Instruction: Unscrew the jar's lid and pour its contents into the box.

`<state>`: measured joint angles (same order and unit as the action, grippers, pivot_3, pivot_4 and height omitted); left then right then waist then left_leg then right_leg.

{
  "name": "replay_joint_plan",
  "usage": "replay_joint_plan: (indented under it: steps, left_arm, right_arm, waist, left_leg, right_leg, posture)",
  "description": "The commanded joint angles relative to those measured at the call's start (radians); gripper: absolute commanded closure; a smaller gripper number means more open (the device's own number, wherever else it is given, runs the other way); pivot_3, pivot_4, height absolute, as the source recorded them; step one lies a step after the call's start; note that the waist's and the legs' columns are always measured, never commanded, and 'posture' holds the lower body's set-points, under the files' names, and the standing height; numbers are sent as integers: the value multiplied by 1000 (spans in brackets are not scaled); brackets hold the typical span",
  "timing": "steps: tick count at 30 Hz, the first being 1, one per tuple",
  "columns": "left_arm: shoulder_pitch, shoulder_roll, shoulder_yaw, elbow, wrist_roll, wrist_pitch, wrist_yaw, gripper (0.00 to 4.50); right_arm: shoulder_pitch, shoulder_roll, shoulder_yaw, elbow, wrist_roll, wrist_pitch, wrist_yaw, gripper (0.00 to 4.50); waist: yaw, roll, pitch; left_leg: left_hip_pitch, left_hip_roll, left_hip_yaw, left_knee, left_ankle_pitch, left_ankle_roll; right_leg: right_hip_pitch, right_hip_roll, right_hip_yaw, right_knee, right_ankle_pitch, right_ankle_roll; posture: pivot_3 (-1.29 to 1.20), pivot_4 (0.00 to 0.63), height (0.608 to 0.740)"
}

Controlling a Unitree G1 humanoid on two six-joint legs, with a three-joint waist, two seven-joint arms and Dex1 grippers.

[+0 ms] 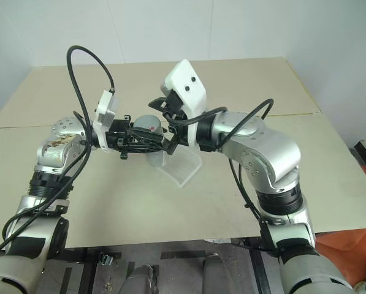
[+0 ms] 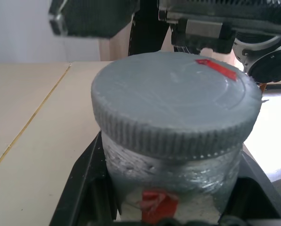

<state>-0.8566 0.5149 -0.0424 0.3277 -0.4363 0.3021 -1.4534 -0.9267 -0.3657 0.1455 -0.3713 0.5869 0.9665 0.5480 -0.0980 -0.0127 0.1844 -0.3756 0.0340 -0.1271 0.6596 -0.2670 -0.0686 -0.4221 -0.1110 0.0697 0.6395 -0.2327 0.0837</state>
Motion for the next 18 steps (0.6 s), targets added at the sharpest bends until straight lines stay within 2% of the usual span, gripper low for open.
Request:
replay_joint_plan:
  steps: [1, 10, 18]
  left_arm:
    - [-21, 17, 15, -31, -11, -12, -8, 2477]
    - [-24, 18, 18, -33, -12, -10, -4, 2477]
    - [-15, 25, 26, -46, -20, -4, -3, 2477]
  right_arm:
    - [-35, 19, -2, -6, -18, -41, -2, 11]
    - [-43, 59, 29, 52, -62, -69, 8, 11]
    - [-26, 46, -12, 93, -83, -81, 14, 11]
  waist:
    - [0, 0, 0]
    - [0, 0, 0]
    - [0, 0, 0]
  left_leg:
    - [0, 0, 0, 0, 0, 0]
    - [0, 0, 0, 0, 0, 0]
    - [0, 0, 0, 0, 0, 0]
  right_leg:
    - [0, 0, 0, 0, 0, 0]
    - [0, 0, 0, 0, 0, 0]
    - [0, 0, 0, 0, 0, 0]
  posture:
    - [0, 150, 740]
    - [0, 150, 740]
    - [0, 150, 740]
